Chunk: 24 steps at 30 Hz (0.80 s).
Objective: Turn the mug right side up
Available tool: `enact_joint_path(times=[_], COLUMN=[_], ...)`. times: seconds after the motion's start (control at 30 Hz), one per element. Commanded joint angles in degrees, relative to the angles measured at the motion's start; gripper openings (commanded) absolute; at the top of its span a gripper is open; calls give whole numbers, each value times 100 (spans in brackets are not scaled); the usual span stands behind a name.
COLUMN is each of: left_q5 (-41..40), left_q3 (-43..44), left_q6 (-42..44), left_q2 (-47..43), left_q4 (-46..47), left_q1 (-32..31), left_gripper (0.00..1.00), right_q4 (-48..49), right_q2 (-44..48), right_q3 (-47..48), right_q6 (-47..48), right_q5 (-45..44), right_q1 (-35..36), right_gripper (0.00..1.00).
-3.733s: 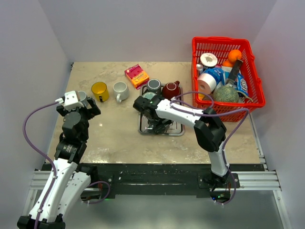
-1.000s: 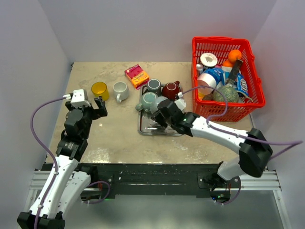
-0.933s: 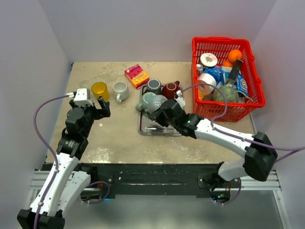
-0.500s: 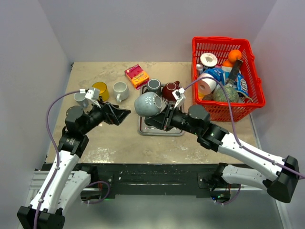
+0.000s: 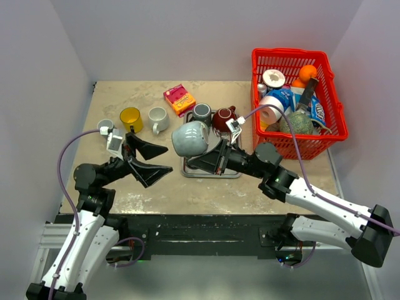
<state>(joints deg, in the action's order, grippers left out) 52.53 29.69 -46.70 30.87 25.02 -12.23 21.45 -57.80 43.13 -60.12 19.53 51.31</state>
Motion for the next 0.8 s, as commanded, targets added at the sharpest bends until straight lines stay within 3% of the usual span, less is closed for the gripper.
enact_joint_path(times=[0.0, 0.13, 0.27, 0.4, 0.63, 0.77], left_q5=[153, -6, -103, -252, -507, -568], left_q3=[-122, -183, -428, -561, -535, -219], left_q6=[-524, -857, -1769, -2221, -2204, -1774], left_q2=[-29, -3, 59, 190, 489, 639], left_q4=[698, 1074, 2371, 3070, 2887, 1903], left_q1=[19, 19, 19, 19, -43, -104], left_gripper=[99, 99, 99, 99, 95, 81], right_q4=[1590, 1669, 1801, 1871, 2117, 2117], right_q2=[94, 23, -47, -100, -354, -460], right_q3=[143, 108, 11, -33, -24, -7], right_q6=[-220, -272, -351, -378, -448, -448], right_q5=[402, 499, 517, 490, 499, 455], right_q1=[11, 28, 63, 107, 213, 283], right_gripper=[0, 0, 0, 0, 0, 0])
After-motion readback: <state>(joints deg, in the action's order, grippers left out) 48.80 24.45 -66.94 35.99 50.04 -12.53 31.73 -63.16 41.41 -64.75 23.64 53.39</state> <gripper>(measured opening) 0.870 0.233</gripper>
